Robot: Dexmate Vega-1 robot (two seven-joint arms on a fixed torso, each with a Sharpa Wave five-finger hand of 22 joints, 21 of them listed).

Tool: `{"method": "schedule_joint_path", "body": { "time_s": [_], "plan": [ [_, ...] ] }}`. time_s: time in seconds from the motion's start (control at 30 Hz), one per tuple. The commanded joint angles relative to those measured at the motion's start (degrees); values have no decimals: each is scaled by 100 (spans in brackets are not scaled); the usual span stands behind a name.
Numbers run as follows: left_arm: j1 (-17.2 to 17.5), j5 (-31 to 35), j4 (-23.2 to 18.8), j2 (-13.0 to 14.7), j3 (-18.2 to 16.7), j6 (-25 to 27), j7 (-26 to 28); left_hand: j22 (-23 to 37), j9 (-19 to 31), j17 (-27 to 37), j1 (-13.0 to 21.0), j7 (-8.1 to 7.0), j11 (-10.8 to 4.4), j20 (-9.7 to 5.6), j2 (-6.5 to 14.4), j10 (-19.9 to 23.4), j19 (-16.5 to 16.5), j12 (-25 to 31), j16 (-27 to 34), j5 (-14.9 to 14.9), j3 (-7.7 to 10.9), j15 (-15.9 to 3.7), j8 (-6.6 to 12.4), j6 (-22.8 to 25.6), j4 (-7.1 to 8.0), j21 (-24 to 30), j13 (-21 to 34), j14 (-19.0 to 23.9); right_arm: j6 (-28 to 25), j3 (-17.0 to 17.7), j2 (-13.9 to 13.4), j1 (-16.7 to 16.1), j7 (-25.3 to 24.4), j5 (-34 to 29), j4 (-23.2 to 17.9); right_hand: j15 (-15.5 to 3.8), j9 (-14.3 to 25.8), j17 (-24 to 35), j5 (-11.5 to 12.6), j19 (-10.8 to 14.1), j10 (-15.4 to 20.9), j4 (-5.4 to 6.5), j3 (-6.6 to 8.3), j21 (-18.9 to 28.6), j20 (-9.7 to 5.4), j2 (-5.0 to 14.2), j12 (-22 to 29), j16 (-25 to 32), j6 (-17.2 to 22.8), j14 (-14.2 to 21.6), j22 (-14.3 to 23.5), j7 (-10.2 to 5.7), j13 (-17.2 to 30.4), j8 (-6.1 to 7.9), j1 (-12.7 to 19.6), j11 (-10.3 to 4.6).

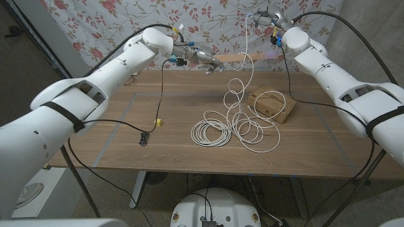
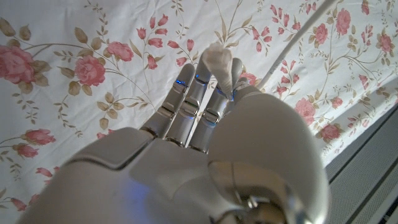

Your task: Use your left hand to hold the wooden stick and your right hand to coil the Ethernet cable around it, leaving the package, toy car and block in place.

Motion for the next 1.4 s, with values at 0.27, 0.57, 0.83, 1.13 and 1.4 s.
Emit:
{"method": "schedule_joint_path", "body": {
  "time_s": [0.27,0.57,0.83,1.13,1.4],
  "plan": [
    [260,-299,-596,339,-257,137,65,14,8,1489,-4,30,17,-6,58,49,-2,43,2939,7,32,-45,43,-4,5,34,12,15,-415,-696,146,539,489,126,1810,-551,-17,9,33,-69,-37,38,-21,56,-616,35,-13,-21,657,37,-7,410,-24,7,31,19],
    [309,-287,-865,490,-263,351,79,13,-5,1489,-4,29,18,-3,59,47,-1,42,2939,5,31,-45,56,-8,5,35,12,-3,-1136,-510,-362,62,324,335,982,-550,-13,5,38,-85,-52,51,-35,80,-617,43,-7,-33,639,34,-17,403,-11,12,44,25],
    [333,-298,-904,497,-319,273,182,13,-12,1488,-3,25,14,-4,61,51,-1,43,2947,2,32,-58,71,-7,5,35,12,10,-1382,-410,-542,-209,375,474,700,-548,-15,3,41,-97,-42,61,-50,99,-612,43,-3,-41,639,36,-26,407,-16,16,52,26],
    [443,-282,-963,482,-431,144,540,13,-16,1488,-6,28,-1,-5,63,56,0,44,2952,-1,31,-66,90,-21,7,35,12,11,-1168,-401,-406,-433,514,650,989,-548,-20,3,42,-111,-61,67,-62,116,-607,45,9,-46,640,37,-31,422,10,18,62,36],
    [421,-166,-868,389,-435,32,815,19,-36,1488,-7,16,6,-7,64,57,-3,44,2957,-3,31,-64,98,-24,7,38,12,15,-927,-286,-381,-825,550,914,1041,-543,-19,4,44,-122,-37,75,-79,141,-596,46,1,-51,639,39,-37,440,-24,24,74,51]
  ]
}}
